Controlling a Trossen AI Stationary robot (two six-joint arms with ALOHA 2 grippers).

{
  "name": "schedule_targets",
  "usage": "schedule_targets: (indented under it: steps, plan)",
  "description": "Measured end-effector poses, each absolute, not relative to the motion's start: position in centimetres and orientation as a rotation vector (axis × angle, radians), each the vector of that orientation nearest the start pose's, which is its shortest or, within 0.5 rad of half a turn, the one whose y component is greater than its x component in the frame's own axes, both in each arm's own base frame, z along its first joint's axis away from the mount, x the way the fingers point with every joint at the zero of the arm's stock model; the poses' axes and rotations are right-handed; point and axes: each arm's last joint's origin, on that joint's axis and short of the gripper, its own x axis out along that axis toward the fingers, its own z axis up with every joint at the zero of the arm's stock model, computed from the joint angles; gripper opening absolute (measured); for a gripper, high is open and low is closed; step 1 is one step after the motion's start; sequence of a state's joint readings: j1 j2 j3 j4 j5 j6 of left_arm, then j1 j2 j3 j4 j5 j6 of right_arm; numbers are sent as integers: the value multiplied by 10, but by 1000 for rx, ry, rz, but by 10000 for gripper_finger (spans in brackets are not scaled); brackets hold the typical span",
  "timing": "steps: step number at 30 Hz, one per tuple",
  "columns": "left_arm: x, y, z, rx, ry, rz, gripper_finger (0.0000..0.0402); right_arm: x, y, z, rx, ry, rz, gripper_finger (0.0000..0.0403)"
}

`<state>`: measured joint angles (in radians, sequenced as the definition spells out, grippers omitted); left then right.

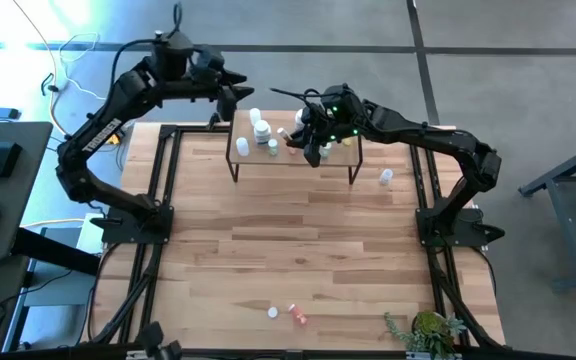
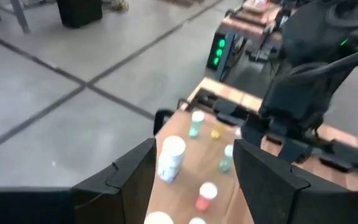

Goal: Pick and place medicine bottles onto shelf by color
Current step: Put the white yellow pill bottle on the shelf

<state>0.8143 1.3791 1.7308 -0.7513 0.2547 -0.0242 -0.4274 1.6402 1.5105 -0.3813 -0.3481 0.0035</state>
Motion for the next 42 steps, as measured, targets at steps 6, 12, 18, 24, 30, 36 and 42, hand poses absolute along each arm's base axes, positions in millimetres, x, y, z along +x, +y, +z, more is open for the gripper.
schedule_targets:
  steps: [6,12,18,24,30,36,42]
  plan:
    - [200,199,453,-269,438,543,202,342,-145,347,235,486,-85,57]
    - [223,200,432,-241,564,463,202,340,-144,344,251,522,-85,57]
    - [257,193,411,-168,655,346,202,340,-144,344,251,523,-85,57]
    - [280,187,394,-128,731,305,202,340,-144,344,244,524,-82,57]
    - [287,188,386,-136,760,299,202,341,-141,342,212,539,-66,57]
    - [287,187,386,-179,735,234,202,341,-140,342,192,539,-58,57]
    - [288,186,386,-197,727,209,202,343,-136,343,188,530,-34,57]
